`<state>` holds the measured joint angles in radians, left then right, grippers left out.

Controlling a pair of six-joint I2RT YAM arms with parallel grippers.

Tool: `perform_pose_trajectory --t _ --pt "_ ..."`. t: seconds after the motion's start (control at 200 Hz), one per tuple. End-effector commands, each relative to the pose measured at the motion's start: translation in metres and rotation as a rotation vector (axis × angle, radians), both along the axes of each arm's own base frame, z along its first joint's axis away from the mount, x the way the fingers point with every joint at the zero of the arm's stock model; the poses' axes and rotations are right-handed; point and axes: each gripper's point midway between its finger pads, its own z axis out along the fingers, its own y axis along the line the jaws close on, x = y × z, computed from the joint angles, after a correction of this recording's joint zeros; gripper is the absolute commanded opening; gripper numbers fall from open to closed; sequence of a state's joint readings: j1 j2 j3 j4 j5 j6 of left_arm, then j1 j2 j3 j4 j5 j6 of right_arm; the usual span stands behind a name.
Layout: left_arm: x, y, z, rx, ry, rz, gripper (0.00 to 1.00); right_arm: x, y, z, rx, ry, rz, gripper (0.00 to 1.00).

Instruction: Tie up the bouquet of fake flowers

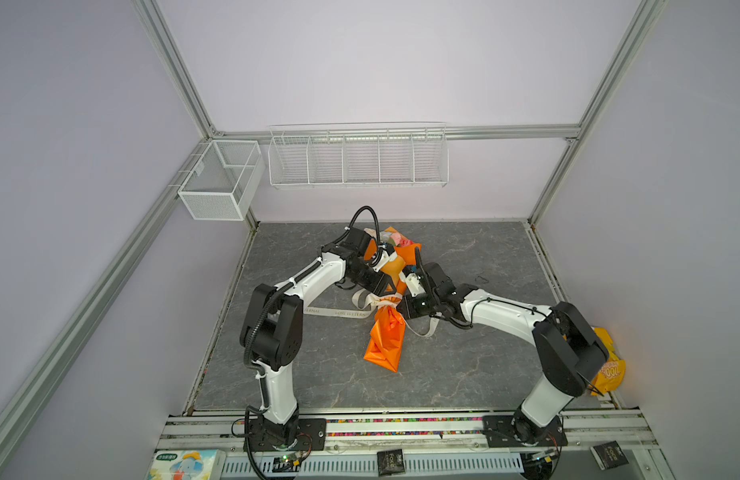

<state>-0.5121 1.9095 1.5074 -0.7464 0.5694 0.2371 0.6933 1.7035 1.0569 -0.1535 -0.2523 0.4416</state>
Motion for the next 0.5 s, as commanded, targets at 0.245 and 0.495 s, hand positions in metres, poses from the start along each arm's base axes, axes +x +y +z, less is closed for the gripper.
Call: perform_pose_trajectory --t 0.245,0.495 --pt "-0.01 0.006 -0.025 0.175 0.015 -0.138 0.61 0.001 -0.008 0.005 0.007 -0.014 -0.035 0.07" --pt "-0.007 0.004 -0.026 0.173 -0.002 -0.154 0.62 0.001 -0.011 0.002 0.008 -0.008 -0.042 0.07"
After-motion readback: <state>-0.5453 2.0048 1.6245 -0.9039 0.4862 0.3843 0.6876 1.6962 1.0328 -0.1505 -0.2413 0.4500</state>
